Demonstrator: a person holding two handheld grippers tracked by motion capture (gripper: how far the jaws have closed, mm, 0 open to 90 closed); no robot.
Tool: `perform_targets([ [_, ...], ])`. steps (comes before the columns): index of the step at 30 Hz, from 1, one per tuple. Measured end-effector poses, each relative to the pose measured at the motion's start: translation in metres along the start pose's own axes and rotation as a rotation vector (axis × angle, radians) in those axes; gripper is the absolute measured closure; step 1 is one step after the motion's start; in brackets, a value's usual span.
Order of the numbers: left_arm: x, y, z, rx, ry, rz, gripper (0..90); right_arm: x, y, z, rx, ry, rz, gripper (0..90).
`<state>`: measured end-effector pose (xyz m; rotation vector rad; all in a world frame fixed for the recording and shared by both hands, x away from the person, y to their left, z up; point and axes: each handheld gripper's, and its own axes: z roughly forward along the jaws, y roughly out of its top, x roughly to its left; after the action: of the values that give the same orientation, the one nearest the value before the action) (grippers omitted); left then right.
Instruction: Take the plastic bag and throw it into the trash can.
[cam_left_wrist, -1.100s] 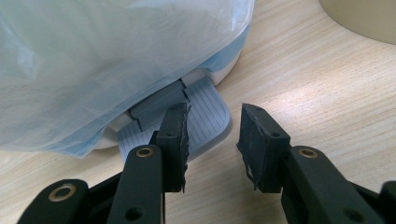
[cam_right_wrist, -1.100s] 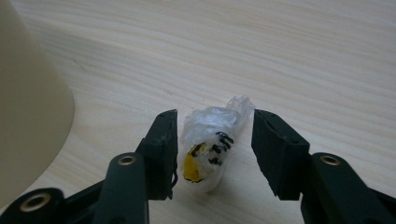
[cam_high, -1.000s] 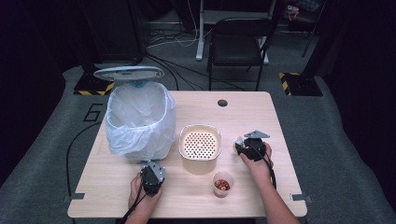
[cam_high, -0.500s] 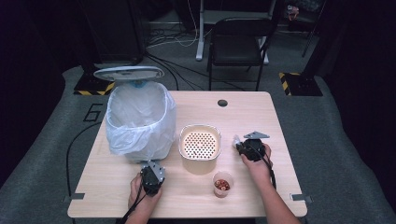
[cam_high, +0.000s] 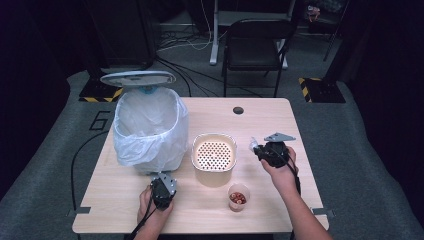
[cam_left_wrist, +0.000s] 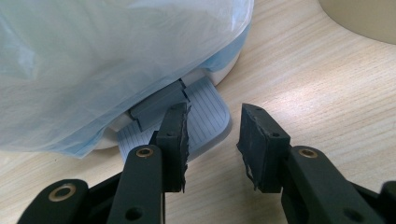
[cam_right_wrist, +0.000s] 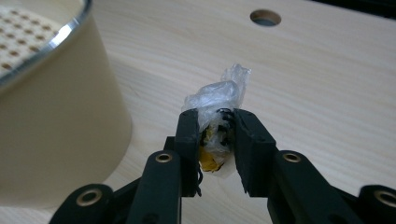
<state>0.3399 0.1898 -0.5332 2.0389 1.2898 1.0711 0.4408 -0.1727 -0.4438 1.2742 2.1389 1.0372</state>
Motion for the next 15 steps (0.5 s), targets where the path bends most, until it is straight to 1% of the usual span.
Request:
perform_targets([
  [5, 0.0, 0.0, 0.0, 0.004, 0.002, 0.004, 62.2, 0.001, 0.023, -0.02, -0.032, 0.02, -0.016, 72.1],
  [10, 0.0, 0.0, 0.0, 0.004, 0.002, 0.004, 62.3, 0.004, 0.048, -0.042, -0.064, 0.036, -0.054, 72.1],
  [12, 0.0, 0.0, 0.0, 0.005, 0.002, 0.004, 62.3, 0.005, 0.06, -0.051, -0.082, 0.052, -0.059, 72.1],
  [15, 0.0, 0.0, 0.0, 0.004, 0.002, 0.004, 62.2, 0.008, 0.071, -0.06, -0.098, 0.072, -0.062, 72.1],
])
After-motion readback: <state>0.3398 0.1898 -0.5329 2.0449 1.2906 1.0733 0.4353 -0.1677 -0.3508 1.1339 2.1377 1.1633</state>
